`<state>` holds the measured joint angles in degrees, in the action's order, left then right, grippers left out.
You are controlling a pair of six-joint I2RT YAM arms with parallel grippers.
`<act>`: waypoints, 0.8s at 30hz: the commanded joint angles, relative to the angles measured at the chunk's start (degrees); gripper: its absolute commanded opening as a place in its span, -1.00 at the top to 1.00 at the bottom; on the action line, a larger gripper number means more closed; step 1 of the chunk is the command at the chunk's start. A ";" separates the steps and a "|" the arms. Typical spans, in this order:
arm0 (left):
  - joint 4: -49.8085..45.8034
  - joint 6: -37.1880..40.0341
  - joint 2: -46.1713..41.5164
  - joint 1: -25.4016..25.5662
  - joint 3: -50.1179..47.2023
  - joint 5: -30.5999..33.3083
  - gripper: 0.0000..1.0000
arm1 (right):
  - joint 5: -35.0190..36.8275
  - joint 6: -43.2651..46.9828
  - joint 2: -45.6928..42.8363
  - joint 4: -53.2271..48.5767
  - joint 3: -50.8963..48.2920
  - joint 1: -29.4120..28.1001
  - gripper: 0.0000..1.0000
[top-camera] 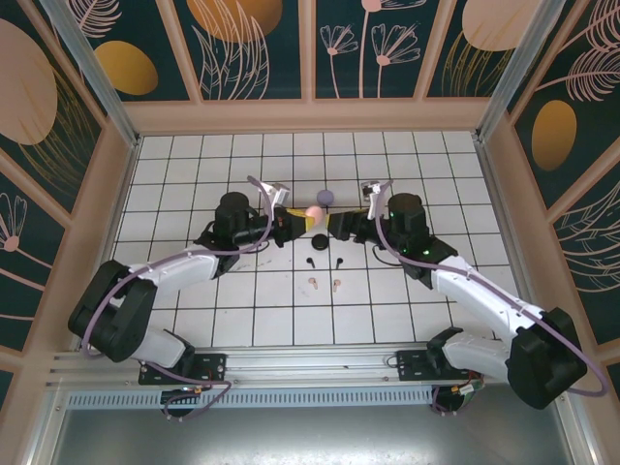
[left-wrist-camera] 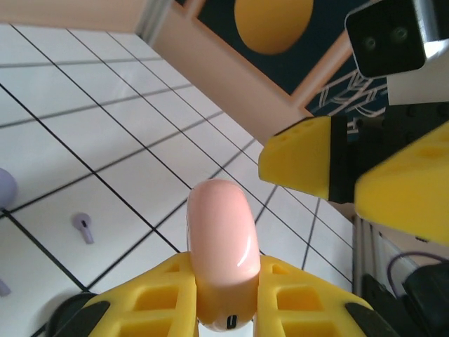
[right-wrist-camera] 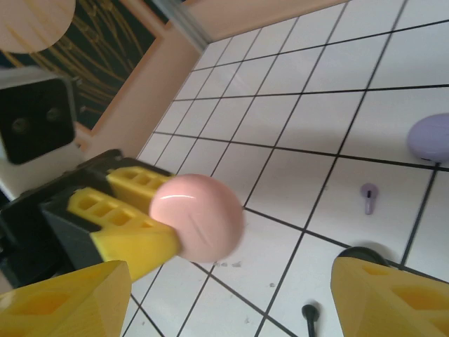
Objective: Insert the wireless bluetooth earbuds into the charging case
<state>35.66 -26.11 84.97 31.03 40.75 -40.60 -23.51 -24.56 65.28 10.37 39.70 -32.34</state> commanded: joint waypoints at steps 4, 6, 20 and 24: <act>-2.35 0.74 1.60 -0.35 3.54 -9.53 1.00 | -6.01 3.25 3.57 3.12 2.26 0.09 -0.46; -2.03 0.71 1.54 -0.35 3.53 -10.15 1.00 | -5.59 3.21 4.06 3.39 2.31 0.17 -0.45; -0.42 -0.42 0.05 -0.35 2.93 -12.82 1.00 | -2.25 2.03 6.09 4.58 0.81 0.70 -0.30; -0.50 -0.35 -0.68 -0.35 2.84 -13.20 1.00 | -1.98 1.19 5.65 5.52 -0.93 2.81 -0.26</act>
<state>33.61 -26.15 86.15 30.46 42.87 -49.71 -27.16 -22.85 70.70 13.30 40.16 -31.81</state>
